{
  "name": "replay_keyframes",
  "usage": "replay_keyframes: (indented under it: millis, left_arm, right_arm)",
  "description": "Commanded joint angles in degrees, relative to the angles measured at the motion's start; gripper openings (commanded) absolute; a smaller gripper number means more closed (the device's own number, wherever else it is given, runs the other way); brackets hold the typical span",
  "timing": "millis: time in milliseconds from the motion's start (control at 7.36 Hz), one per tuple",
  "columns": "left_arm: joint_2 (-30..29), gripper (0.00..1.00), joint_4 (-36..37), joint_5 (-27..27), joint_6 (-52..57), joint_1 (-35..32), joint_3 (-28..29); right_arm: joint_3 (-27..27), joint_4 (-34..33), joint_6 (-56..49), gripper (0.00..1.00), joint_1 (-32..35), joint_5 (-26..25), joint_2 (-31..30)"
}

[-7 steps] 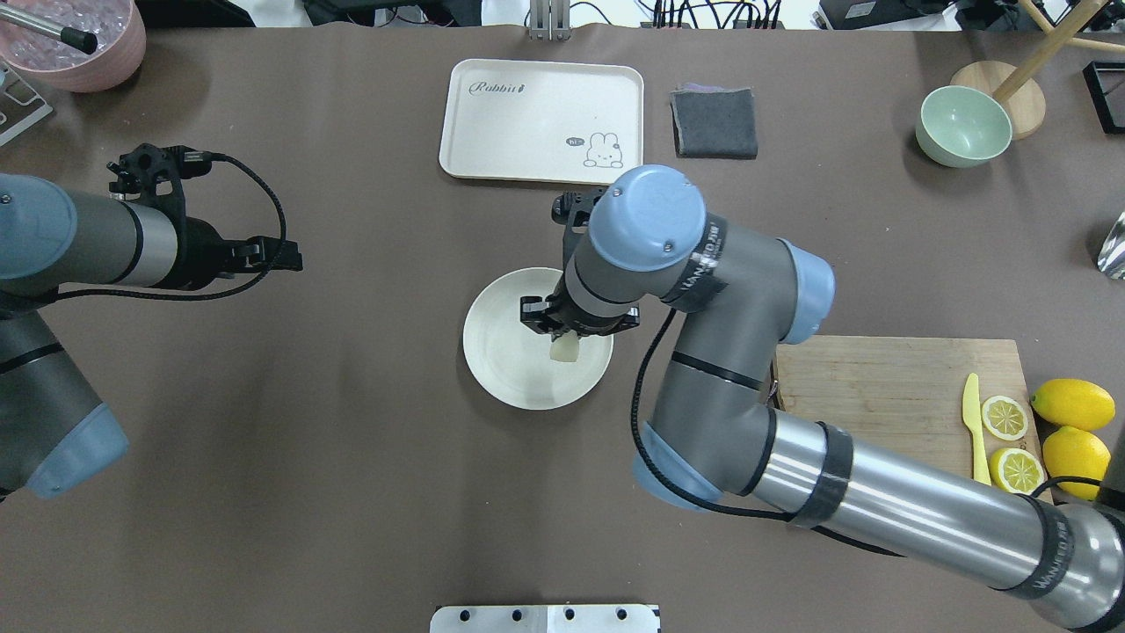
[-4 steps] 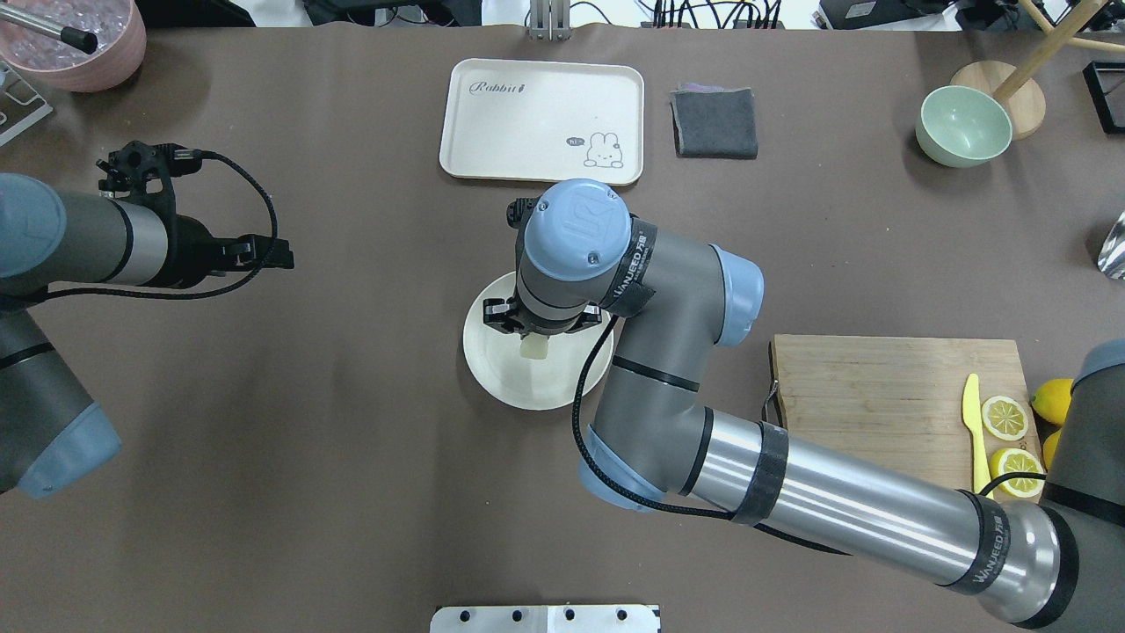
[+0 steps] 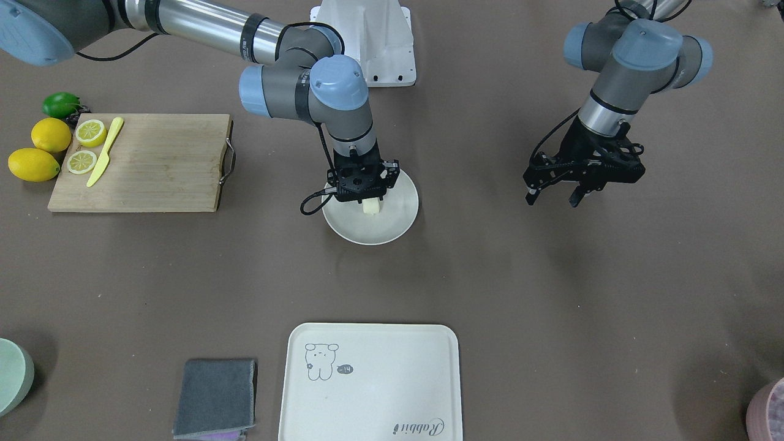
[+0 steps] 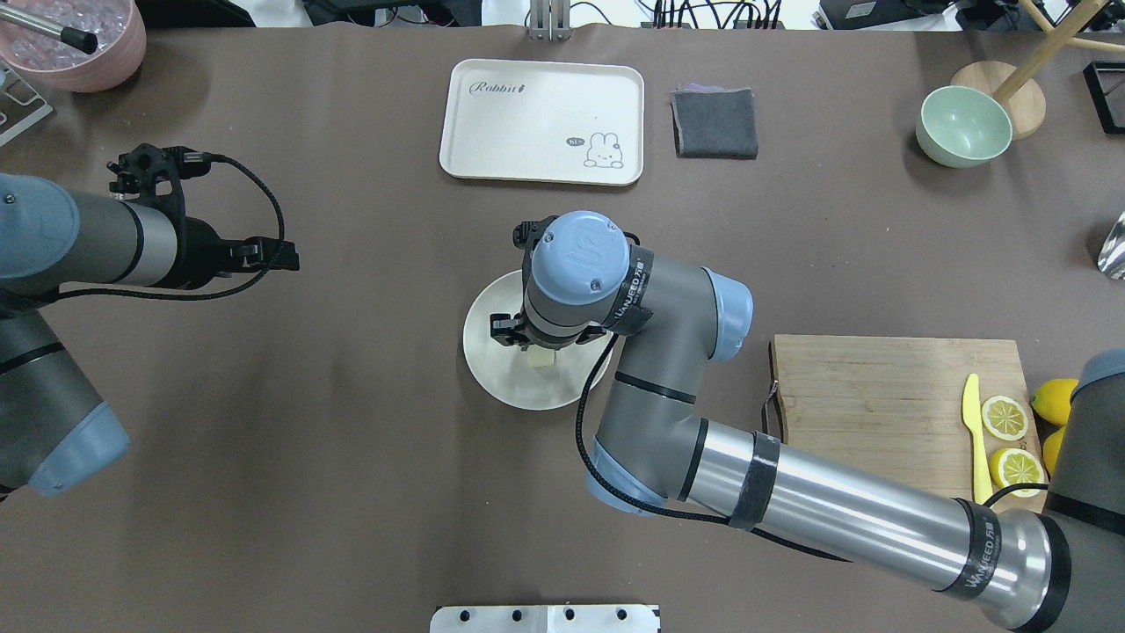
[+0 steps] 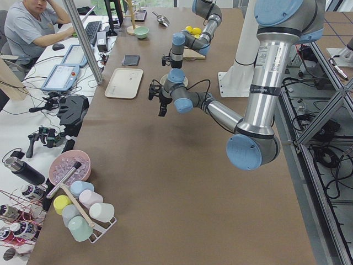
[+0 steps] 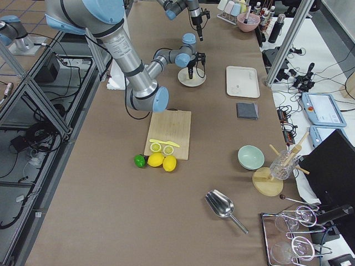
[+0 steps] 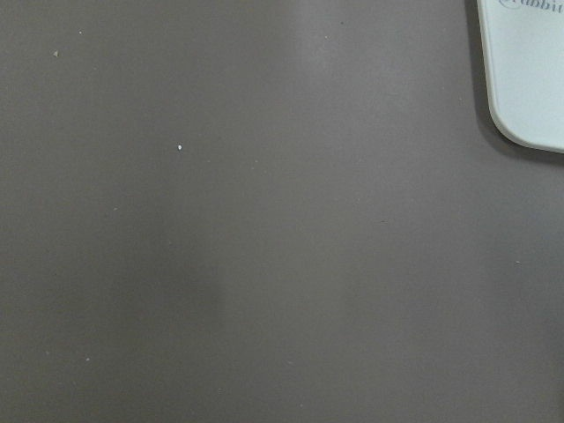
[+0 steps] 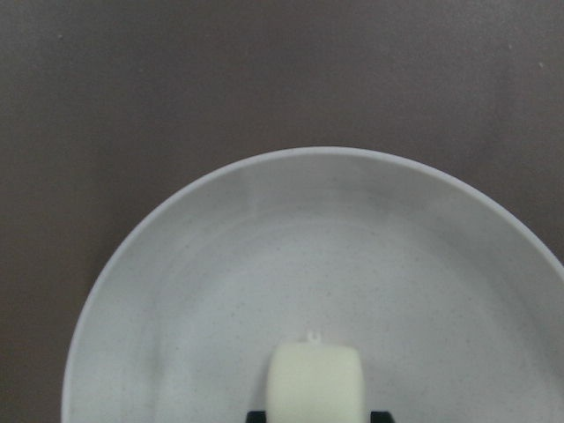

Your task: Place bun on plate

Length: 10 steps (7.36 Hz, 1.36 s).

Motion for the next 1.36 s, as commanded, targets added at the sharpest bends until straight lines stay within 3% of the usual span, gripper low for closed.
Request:
replay_keyframes:
  millis: [0,272,408,680,816,951,1223]
  left_arm:
    - [-0.6,0.98,0.1,0.0,0.0,0.0,0.4]
    - [-0.6,0.98,0.1,-0.3,0.2,-0.3,0.7]
    - [0.1,0.98,0.2,-4.1,3.0,-3.0,0.5]
    - [6.6,0.98,0.3,-17.6,18.6,-15.4,0.5]
    - [10.6,0.98,0.6,-25.0,28.8,-23.0,1.0]
    - [13.6,0.98,1.8,-31.3,37.8,-30.0,2.9]
    - [17.8,0.98,2.1,-36.8,51.6,-39.1,7.9]
  right_arm:
    - [0.7,-0.2,0.8,0.99,-0.3,0.0,-0.9]
    - [5.1,-3.3,0.9,0.99,1.3,1.3,-0.9]
    - [11.2,-9.5,0.0,0.99,5.4,7.0,-2.2]
    - [22.2,-11.0,-7.3,0.99,11.3,10.0,-13.5]
    - [24.7,-10.9,-14.6,0.99,14.9,11.1,-19.8]
    - [26.1,-10.7,-23.2,0.99,19.4,12.6,-26.2]
    - [25.9,-10.5,-45.7,0.99,31.3,18.4,-36.1]
